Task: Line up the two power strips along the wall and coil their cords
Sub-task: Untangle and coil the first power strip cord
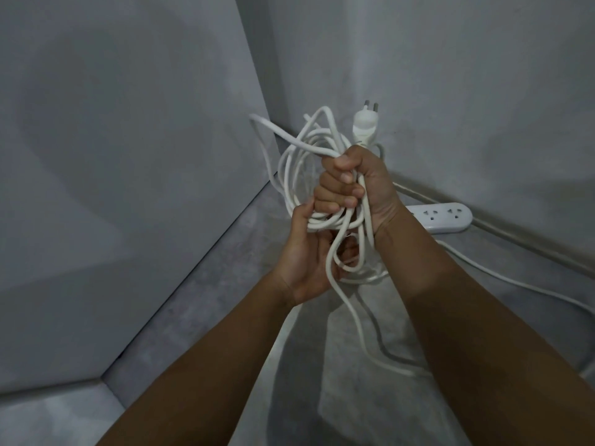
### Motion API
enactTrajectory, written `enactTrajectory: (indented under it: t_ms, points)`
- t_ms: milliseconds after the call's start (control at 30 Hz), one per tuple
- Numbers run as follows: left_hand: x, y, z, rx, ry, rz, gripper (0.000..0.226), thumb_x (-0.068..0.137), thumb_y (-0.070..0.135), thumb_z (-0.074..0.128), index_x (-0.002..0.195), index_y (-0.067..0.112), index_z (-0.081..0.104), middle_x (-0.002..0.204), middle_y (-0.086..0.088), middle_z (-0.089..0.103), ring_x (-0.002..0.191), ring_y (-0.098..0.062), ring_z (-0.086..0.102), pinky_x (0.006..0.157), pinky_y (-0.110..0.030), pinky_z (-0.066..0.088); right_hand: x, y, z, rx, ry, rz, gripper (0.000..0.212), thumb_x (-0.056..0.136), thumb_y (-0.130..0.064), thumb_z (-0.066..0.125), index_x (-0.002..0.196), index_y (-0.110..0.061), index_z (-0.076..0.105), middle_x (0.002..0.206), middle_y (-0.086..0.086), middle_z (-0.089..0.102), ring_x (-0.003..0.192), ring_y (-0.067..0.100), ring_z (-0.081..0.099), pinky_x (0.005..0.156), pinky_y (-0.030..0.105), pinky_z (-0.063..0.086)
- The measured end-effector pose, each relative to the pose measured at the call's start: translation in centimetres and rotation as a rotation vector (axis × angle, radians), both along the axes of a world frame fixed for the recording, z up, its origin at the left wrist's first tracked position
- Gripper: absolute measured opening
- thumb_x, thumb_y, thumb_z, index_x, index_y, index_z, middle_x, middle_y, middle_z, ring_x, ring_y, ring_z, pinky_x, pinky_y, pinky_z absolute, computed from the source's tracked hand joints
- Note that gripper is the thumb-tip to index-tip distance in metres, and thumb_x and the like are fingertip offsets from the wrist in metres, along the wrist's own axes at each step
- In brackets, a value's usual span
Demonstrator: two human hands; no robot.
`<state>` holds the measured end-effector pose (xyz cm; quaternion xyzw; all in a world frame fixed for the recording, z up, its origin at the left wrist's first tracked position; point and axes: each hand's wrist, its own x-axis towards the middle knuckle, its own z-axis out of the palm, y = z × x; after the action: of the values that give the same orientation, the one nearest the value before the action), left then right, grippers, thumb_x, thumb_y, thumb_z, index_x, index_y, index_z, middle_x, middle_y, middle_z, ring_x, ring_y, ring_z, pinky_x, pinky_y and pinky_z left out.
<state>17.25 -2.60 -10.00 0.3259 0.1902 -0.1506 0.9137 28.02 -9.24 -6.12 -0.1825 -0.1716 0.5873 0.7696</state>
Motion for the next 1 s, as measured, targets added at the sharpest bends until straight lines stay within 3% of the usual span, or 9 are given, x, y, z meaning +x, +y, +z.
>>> enactTrajectory:
  t_ms: [133, 233, 333, 467, 600, 667, 733, 867, 1000]
  points:
    - [-0.4, -0.4, -0.1, -0.123, -0.054, -0.061, 0.104, 0.069, 0.085, 0.038, 0.143, 0.012, 0.043, 0.147, -0.022, 0.040, 0.138, -0.040, 0.033, 0.115, -0.057, 0.018, 0.1, 0.1, 0.0, -0.009, -0.029, 0.005, 0.023, 0.063, -0.017, 0.068, 0.047, -0.012, 0.053, 0.032, -0.004, 0.042, 0.032, 0.009, 0.041, 0.046, 0.022, 0.043]
    - [-0.7, -0.7, -0.3, -0.220, -0.065, -0.102, 0.113, 0.065, 0.090, 0.034, 0.147, 0.013, 0.034, 0.150, -0.023, 0.033, 0.140, -0.043, 0.028, 0.115, -0.063, 0.009, 0.1, -0.1, -0.2, -0.008, -0.030, 0.011, 0.023, 0.063, -0.018, 0.069, 0.047, -0.012, 0.053, 0.032, -0.005, 0.042, 0.032, 0.008, 0.041, 0.045, 0.021, 0.041]
    - [-0.8, -1.0, -0.2, -0.235, -0.062, -0.117, 0.113, 0.065, 0.091, 0.031, 0.147, 0.013, 0.035, 0.151, -0.023, 0.033, 0.140, -0.043, 0.027, 0.114, -0.065, 0.010, -0.1, -0.2, -0.2, 0.004, -0.008, 0.003, 0.023, 0.063, -0.017, 0.069, 0.047, -0.012, 0.053, 0.032, -0.005, 0.043, 0.032, 0.008, 0.041, 0.045, 0.021, 0.041]
    - [-0.8, -1.6, 0.0, -0.234, -0.055, -0.013, 0.105, 0.072, 0.084, 0.037, 0.146, 0.009, 0.037, 0.150, -0.023, 0.034, 0.141, -0.038, 0.029, 0.118, -0.055, 0.014, -0.1, -0.3, -0.3, -0.008, -0.013, -0.003, 0.024, 0.063, -0.017, 0.069, 0.047, -0.012, 0.052, 0.031, -0.005, 0.041, 0.031, 0.008, 0.040, 0.044, 0.021, 0.040]
    - [-0.3, -1.2, 0.3, -0.030, 0.042, 0.160, 0.079, 0.083, 0.067, 0.043, 0.133, 0.008, 0.054, 0.129, -0.018, 0.056, 0.117, -0.028, 0.055, 0.108, -0.040, 0.037, -0.1, -0.6, -0.2, -0.044, -0.010, -0.014, 0.024, 0.064, -0.017, 0.070, 0.049, -0.012, 0.052, 0.033, -0.004, 0.041, 0.033, 0.008, 0.040, 0.048, 0.022, 0.043]
    - [0.1, -0.5, 0.3, 0.103, 0.080, 0.213, 0.052, 0.091, 0.051, 0.043, 0.108, 0.007, 0.065, 0.098, -0.012, 0.066, 0.085, -0.019, 0.062, 0.080, -0.028, 0.049, -0.1, -1.0, -0.2, -0.132, -0.062, -0.031, 0.022, 0.064, -0.018, 0.070, 0.052, -0.013, 0.052, 0.036, -0.004, 0.041, 0.037, 0.009, 0.040, 0.053, 0.024, 0.045]
    - [0.2, -0.2, -0.1, 0.229, 0.109, 0.231, 0.036, 0.094, 0.037, 0.043, 0.087, 0.011, 0.066, 0.073, -0.004, 0.065, 0.062, -0.013, 0.061, 0.057, -0.023, 0.049, -0.2, -1.5, -0.2, -0.233, -0.103, -0.048, 0.019, 0.066, -0.018, 0.069, 0.056, -0.012, 0.053, 0.041, -0.002, 0.044, 0.042, 0.011, 0.044, 0.061, 0.027, 0.047]
    - [-0.4, -0.3, 0.2, 0.375, 0.150, 0.278, 0.038, 0.090, 0.034, 0.053, 0.109, 0.004, 0.065, 0.084, -0.010, 0.071, 0.071, -0.018, 0.068, 0.055, -0.021, 0.054, -0.4, -2.8, 0.0, -0.401, -0.064, -0.071, 0.012, 0.075, -0.015, 0.062, 0.064, -0.011, 0.063, 0.053, 0.002, 0.056, 0.061, 0.018, 0.059, 0.081, 0.034, 0.051]
    - [-0.6, -0.4, -0.1, 0.555, 0.238, 0.416, 0.045, 0.086, 0.025, 0.059, 0.115, -0.009, 0.061, 0.109, -0.030, 0.065, 0.095, -0.040, 0.064, 0.081, -0.045, 0.052, -0.5, -3.8, 0.7, -0.565, -0.024, -0.054, 0.008, 0.073, -0.013, 0.066, 0.069, -0.007, 0.066, 0.064, 0.006, 0.062, 0.077, 0.022, 0.061, 0.082, 0.037, 0.057]
